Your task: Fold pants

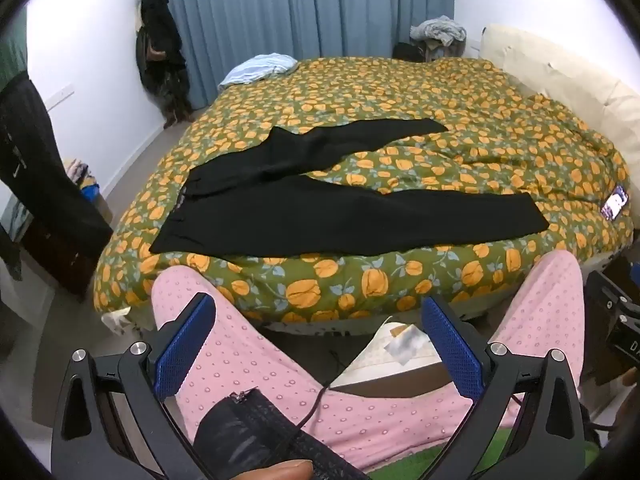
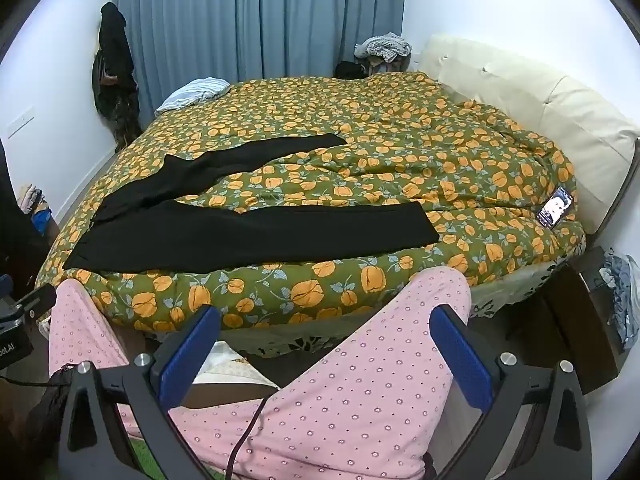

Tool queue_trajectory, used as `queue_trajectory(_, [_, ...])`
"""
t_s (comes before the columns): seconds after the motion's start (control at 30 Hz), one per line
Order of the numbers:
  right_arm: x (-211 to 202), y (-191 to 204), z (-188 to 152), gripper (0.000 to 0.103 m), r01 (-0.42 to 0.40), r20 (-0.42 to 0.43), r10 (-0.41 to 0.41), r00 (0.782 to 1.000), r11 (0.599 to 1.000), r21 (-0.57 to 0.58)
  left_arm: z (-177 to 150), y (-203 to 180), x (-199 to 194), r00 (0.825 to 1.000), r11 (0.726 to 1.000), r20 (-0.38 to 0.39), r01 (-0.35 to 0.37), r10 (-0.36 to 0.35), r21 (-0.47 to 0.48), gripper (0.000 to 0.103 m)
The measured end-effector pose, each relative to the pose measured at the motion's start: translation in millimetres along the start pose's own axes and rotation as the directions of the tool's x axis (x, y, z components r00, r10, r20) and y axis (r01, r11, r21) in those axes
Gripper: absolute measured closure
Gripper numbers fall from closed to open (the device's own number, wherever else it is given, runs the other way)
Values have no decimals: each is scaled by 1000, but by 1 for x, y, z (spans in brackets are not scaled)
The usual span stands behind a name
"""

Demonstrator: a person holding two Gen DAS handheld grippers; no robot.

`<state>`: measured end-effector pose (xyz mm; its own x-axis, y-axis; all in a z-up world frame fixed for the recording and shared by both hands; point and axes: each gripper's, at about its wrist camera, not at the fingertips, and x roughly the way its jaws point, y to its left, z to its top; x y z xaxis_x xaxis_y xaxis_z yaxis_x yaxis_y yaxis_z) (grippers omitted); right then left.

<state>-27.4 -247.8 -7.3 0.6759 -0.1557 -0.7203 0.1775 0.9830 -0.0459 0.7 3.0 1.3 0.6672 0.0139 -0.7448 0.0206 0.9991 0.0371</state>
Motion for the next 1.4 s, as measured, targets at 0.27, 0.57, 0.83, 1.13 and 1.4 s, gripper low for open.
queue_trajectory(0.27, [1,1,-1,0,4,-5,-4,1000,1000,1,-5,-5,0,999,999,4,-32,32,22,0])
queue_trajectory(0.57, [10,-10,21,0,48,61,-51,997,998,51,12,-1,12,999,999,-23,-28,28,-25,0])
queue_trajectory(0.83, [32,-5,43,0,18,30,-20,999,998,67,39,-12,31,997,998,-56,-61,62,8,0])
queue_trajectory(1.13, [71,-16,64,0,21,-39,-17,999,993,120,71,-6,67,991,996,-102,-87,84,-21,0])
queue_trajectory(1.4, [113,-14,76,0,14,-116,0,993,993,115,86,-14,105,984,995,-153,-95,96,13,0])
